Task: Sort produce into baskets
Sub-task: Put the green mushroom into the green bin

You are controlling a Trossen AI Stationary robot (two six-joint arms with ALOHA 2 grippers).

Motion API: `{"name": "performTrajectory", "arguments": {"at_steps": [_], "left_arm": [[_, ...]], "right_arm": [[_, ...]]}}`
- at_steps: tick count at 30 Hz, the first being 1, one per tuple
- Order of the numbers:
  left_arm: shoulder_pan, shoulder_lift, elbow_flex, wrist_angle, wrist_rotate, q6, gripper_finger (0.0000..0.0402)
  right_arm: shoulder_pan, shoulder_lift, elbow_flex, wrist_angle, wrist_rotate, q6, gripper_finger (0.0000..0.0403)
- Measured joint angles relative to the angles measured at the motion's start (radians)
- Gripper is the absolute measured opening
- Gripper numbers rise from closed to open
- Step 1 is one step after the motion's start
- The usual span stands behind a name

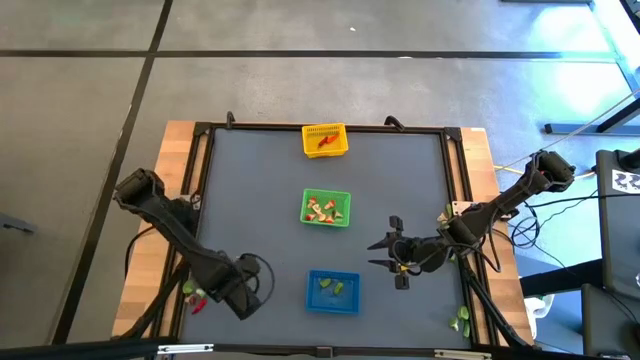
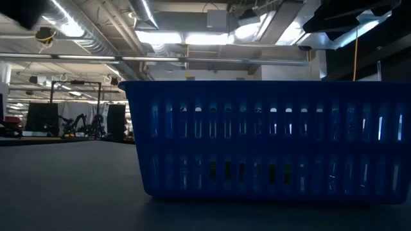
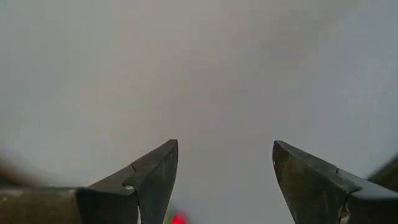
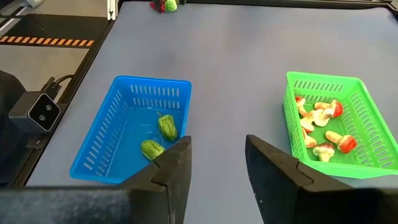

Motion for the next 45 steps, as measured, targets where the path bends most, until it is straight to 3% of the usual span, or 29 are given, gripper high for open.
{"name": "performTrajectory", "arguments": {"at_steps": [8, 15, 24, 32, 45], "left_arm": [[-0.094, 0.000, 0.000, -0.149, 0.130, -0.331, 0.0255], [-0.131, 0.000, -0.001, -0.158, 0.149, -0.454, 0.0255], [-0.135, 0.021, -0.001, -0.169, 0.162, -0.467, 0.0255], [-0.135, 0.102, -0.002, -0.167, 0.257, -0.424, 0.0255], [-0.135, 0.213, -0.002, -0.170, 0.260, -0.398, 0.0252]], "right_arm": [[0.000, 0.000, 0.000, 0.000, 0.002, 0.000, 0.0152], [0.000, 0.000, 0.000, 0.000, 0.002, -0.001, 0.0152], [0.000, 0.000, 0.000, -0.001, 0.002, -0.001, 0.0152], [0.000, 0.000, 0.000, -0.006, 0.002, -0.001, 0.0152], [0.000, 0.000, 0.000, -0.009, 0.003, -0.001, 0.0152]]}}
